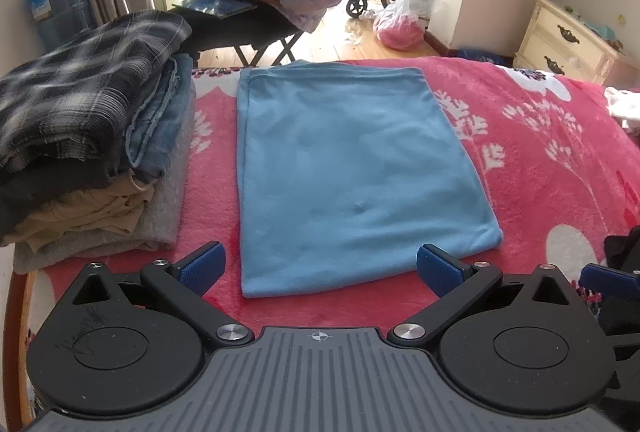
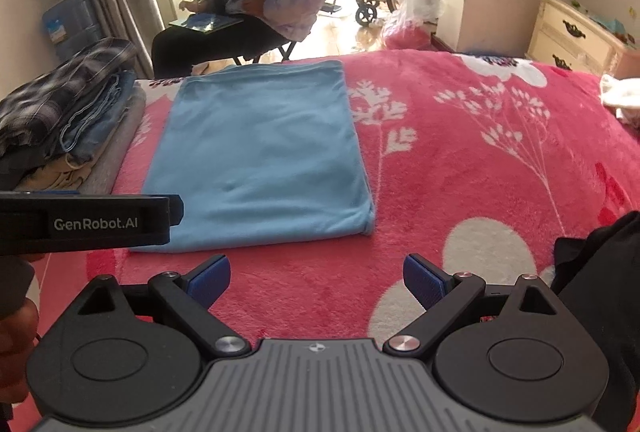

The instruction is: Fold clothes

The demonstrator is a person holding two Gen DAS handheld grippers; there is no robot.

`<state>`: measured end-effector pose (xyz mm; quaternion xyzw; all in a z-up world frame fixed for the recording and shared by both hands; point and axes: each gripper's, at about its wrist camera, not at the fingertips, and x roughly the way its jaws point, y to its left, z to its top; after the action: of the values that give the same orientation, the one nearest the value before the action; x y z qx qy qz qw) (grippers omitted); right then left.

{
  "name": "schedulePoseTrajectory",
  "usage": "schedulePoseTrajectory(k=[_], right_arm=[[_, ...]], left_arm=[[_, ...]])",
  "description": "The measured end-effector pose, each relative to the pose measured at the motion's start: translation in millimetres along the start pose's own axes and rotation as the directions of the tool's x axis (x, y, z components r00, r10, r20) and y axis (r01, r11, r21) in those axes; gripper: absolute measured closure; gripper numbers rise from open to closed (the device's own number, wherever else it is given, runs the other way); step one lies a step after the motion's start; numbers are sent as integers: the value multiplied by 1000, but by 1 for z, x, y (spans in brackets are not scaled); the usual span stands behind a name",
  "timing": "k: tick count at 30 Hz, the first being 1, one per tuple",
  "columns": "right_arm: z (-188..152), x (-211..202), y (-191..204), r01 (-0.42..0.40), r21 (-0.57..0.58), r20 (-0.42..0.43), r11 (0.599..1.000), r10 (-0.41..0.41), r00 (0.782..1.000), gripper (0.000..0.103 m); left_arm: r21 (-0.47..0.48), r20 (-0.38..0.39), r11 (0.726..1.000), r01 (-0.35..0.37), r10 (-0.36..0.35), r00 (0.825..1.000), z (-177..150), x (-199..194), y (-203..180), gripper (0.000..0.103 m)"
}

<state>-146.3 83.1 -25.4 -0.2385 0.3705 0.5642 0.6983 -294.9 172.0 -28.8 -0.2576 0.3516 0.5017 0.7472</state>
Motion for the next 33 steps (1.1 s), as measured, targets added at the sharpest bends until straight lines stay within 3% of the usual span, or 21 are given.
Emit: schedulePoseTrajectory(k=[13,33], right_arm=[[4,8,-5,33,31,-27,999,-32,999,7],[11,18,2,68,-10,-47,998,-68,997,7]], left_arm=[[-18,-15,1000,6,-6,1000,8,12,-2,0],[-22,-39,999,-27,26,999,13,24,-2,0]])
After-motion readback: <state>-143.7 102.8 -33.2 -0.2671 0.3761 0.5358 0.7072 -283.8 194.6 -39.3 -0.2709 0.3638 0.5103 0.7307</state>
